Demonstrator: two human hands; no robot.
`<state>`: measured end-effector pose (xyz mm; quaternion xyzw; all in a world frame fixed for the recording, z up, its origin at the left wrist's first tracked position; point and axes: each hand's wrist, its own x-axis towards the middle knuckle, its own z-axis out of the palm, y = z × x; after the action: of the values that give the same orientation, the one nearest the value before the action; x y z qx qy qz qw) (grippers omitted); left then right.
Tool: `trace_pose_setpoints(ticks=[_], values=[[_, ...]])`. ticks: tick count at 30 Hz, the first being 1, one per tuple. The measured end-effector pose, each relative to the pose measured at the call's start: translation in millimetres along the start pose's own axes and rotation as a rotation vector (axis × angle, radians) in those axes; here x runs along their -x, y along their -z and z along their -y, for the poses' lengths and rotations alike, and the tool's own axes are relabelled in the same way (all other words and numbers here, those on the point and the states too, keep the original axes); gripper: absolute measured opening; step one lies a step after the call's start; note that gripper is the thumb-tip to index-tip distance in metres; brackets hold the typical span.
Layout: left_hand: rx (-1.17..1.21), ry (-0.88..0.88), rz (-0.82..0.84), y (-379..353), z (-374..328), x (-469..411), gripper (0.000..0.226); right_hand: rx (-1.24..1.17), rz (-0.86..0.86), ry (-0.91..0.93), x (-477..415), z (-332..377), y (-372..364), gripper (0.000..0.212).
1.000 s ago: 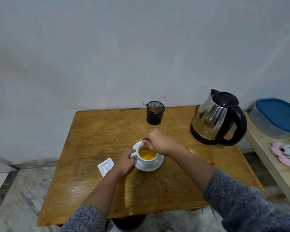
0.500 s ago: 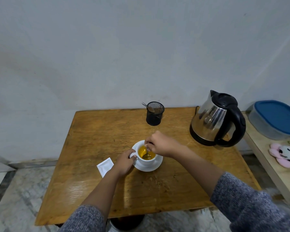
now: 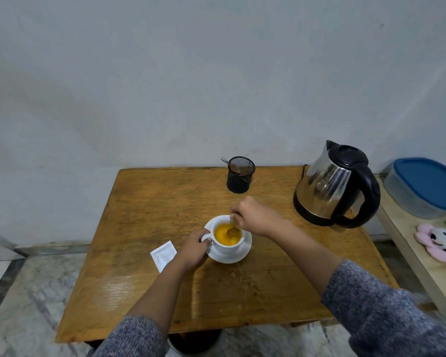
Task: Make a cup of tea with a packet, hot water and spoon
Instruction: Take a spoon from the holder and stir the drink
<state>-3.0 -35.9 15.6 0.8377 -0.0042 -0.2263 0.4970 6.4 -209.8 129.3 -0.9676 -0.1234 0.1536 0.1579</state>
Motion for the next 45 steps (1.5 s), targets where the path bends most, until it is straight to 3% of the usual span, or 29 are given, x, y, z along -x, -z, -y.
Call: trace_pose_setpoints(ticks=[9,18,24,30,38,45], values=[[0.001,-0.019,-0.008,-1,-4,2,0.016,-0.140,0.031,0.013,-2,11,-5,0.024],[-0.085,-0.050,0.000,4,-6,3,0.023,-0.015,-0.039,0.012,-7,4,-1,0.023],[-0.062,-0.030,-0.013,5,-7,5,0.026,-0.050,0.016,0.026,1,-1,-3,0.023],[-0.049,-0.076,-0.019,6,-10,7,0.018,-0.004,0.002,0.085,3,9,-11,0.023],[-0.124,-0.091,-0.040,5,-7,8,0.023,0.008,-0.133,0.233,17,-4,8,0.015],[-0.137,-0.091,-0.093,1,-11,9,0.027,0.098,-0.132,0.365,31,-11,21,0.017]])
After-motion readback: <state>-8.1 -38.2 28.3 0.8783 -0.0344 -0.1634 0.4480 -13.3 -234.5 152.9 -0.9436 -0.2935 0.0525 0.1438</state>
